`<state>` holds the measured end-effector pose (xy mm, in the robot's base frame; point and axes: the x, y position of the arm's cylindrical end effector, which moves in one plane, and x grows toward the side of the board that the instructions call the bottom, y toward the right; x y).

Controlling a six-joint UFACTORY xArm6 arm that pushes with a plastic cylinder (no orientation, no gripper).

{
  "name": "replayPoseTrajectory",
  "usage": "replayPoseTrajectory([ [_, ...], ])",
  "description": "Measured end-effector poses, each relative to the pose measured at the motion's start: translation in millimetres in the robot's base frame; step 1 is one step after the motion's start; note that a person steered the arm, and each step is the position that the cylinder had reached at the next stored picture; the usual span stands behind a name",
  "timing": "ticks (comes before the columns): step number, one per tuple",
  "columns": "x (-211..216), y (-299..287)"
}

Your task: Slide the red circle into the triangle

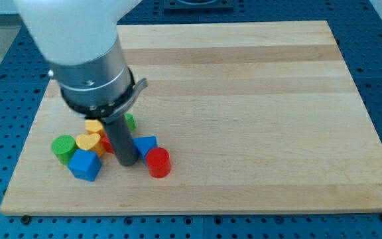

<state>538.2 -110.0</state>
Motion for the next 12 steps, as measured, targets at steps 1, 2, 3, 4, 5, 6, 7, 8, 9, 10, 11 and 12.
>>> replayPoseTrajectory([
  [1, -6.0, 30.0],
  [2, -7.7, 56.3],
  [3, -14.2, 63.1],
  [4, -11.8, 36.5],
  [5, 5.6, 24.7],
  [6, 28.8, 24.7],
  [7, 42.7, 43.7],
  [8, 40.5, 68.9],
  [9, 26.1, 86.7],
  [10, 52.4, 99.6],
  [11, 57.1, 133.2],
  [12, 39.3, 149.3],
])
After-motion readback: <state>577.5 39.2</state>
